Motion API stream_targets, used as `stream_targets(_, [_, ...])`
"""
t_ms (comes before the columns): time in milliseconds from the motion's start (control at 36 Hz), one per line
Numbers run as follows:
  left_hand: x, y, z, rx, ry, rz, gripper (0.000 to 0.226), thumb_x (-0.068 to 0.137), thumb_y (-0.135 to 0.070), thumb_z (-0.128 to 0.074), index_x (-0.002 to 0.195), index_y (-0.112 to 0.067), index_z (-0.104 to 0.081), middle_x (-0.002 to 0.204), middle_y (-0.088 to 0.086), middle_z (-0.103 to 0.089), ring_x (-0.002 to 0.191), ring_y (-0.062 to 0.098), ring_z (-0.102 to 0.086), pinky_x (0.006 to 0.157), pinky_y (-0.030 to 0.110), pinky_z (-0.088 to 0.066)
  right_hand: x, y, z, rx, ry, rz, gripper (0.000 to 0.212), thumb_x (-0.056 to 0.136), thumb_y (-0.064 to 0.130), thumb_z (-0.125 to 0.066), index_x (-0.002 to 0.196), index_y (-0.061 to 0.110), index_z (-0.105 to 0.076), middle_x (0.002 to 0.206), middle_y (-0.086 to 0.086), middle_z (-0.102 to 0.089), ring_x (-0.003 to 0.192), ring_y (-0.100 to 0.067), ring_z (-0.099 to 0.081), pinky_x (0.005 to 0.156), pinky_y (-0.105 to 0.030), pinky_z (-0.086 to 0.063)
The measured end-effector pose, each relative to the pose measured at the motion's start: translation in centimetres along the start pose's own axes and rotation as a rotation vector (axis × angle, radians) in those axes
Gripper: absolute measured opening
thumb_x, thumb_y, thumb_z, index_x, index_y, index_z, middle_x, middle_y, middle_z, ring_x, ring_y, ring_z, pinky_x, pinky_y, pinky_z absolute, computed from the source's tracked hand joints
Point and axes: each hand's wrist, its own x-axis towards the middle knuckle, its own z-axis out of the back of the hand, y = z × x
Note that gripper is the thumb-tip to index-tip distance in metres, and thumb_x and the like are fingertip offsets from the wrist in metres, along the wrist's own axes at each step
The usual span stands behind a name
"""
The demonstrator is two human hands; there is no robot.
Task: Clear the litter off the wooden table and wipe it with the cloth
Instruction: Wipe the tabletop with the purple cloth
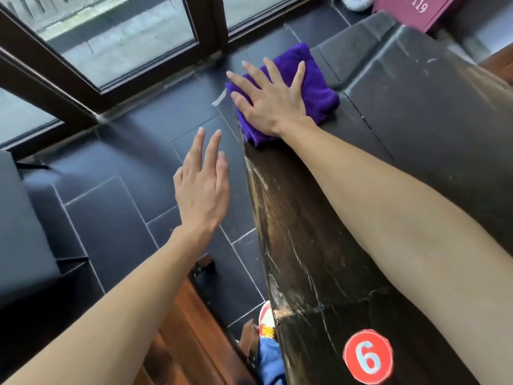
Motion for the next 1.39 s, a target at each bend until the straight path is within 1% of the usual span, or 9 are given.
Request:
stream_targets(83, [-0.7,0.1,0.0,0.007,0.001,0.002,0.052,0.106,-0.046,-0.021,0.157,-0.040,-0.034,0.170,-0.012,-0.019,0.152,0.008,-0.023,0.116,0.037,-0.023,-3.2,-0.6,-0.7,0.013,-0.028,-0.008,0.054,0.103,0.057,-0.011,0.157,0.050,-0.012,0.170,0.014,-0.007,0.157,-0.025,-0.001,0.113,-0.076,0.007])
stream_targets(250, [-1.7,-0.8,-0.8,0.012,0.007,0.009,0.047,0.111,-0.038,-0.027,0.157,-0.039,-0.033,0.170,-0.011,-0.018,0.153,0.010,-0.022,0.118,0.041,-0.022,-15.1,-2.8,-2.4,0.000,-0.052,0.009,0.053,0.104,0.058,-0.021,0.157,0.050,-0.019,0.169,0.013,-0.013,0.157,-0.026,-0.009,0.113,-0.077,-0.004])
stream_targets(417, [-2.8,-4.3,-2.5,0.066,0.052,-0.101,0.055,0.105,-0.047,-0.018,0.158,-0.037,-0.033,0.170,-0.007,-0.020,0.154,0.015,-0.023,0.119,0.041,-0.021,-29.0,-4.2,-3.5,-0.033,0.038,-0.038,0.055,0.105,0.057,-0.026,0.158,0.048,-0.014,0.171,0.011,-0.004,0.157,-0.026,-0.001,0.114,-0.075,-0.004])
stream_targets(556, [-2.9,-7.2,-4.1,0.107,0.075,-0.185,0.053,0.107,-0.045,-0.019,0.158,-0.037,-0.032,0.170,-0.006,-0.020,0.154,0.020,-0.023,0.123,0.043,-0.019,-37.8,-5.7,-4.0,-0.047,0.175,-0.102,0.057,0.103,0.057,-0.025,0.158,0.047,-0.017,0.170,0.009,-0.010,0.157,-0.027,-0.008,0.113,-0.078,-0.010])
stream_targets(667, [-1.9,-8.8,-5.4,0.131,0.077,-0.247,0.055,0.107,-0.046,-0.017,0.158,-0.037,-0.032,0.171,-0.007,-0.019,0.157,0.020,-0.019,0.127,0.044,-0.014,-41.1,-7.1,-4.3,-0.085,0.241,-0.163,0.056,0.102,0.058,-0.024,0.157,0.050,-0.015,0.169,0.010,-0.014,0.156,-0.029,-0.014,0.110,-0.080,-0.015])
stream_targets(806, [0.2,-9.8,-6.9,0.201,0.099,-0.300,0.055,0.108,-0.048,-0.014,0.161,-0.038,-0.022,0.172,-0.008,-0.011,0.159,0.017,-0.009,0.129,0.046,-0.007,-38.6,-7.0,-4.1,-0.078,0.184,-0.208,0.053,0.103,0.055,-0.025,0.156,0.049,-0.023,0.169,0.009,-0.019,0.154,-0.031,-0.021,0.109,-0.081,-0.011])
stream_targets(1000, [1.3,-9.9,-7.7,0.299,0.106,-0.204,0.061,0.108,-0.047,-0.006,0.164,-0.026,-0.011,0.172,-0.006,-0.006,0.159,0.013,0.000,0.129,0.042,0.001,-26.4,-8.9,-2.6,-0.067,0.083,-0.219,0.051,0.105,0.055,-0.019,0.156,0.053,-0.016,0.170,0.012,-0.010,0.157,-0.028,-0.008,0.109,-0.081,-0.002])
stream_targets(1194, [1.3,-10.4,-8.0,0.379,0.075,-0.202,0.060,0.108,-0.043,-0.017,0.163,-0.019,-0.020,0.171,0.000,-0.016,0.159,0.018,-0.011,0.129,0.045,-0.008,-13.3,-11.6,-1.0,-0.065,-0.049,-0.149,0.049,0.105,0.057,-0.017,0.153,0.060,-0.012,0.169,0.017,-0.011,0.157,-0.023,-0.007,0.108,-0.082,-0.004])
stream_targets(1389, [1.4,-10.6,-7.9,0.427,0.114,-0.193,0.061,0.107,-0.045,-0.015,0.163,-0.020,-0.017,0.171,-0.001,-0.013,0.159,0.018,-0.008,0.129,0.047,-0.010,-2.0,-13.2,1.4,-0.038,-0.042,-0.050,0.051,0.101,0.066,-0.013,0.151,0.063,-0.013,0.168,0.020,-0.006,0.157,-0.021,0.003,0.110,-0.081,0.005])
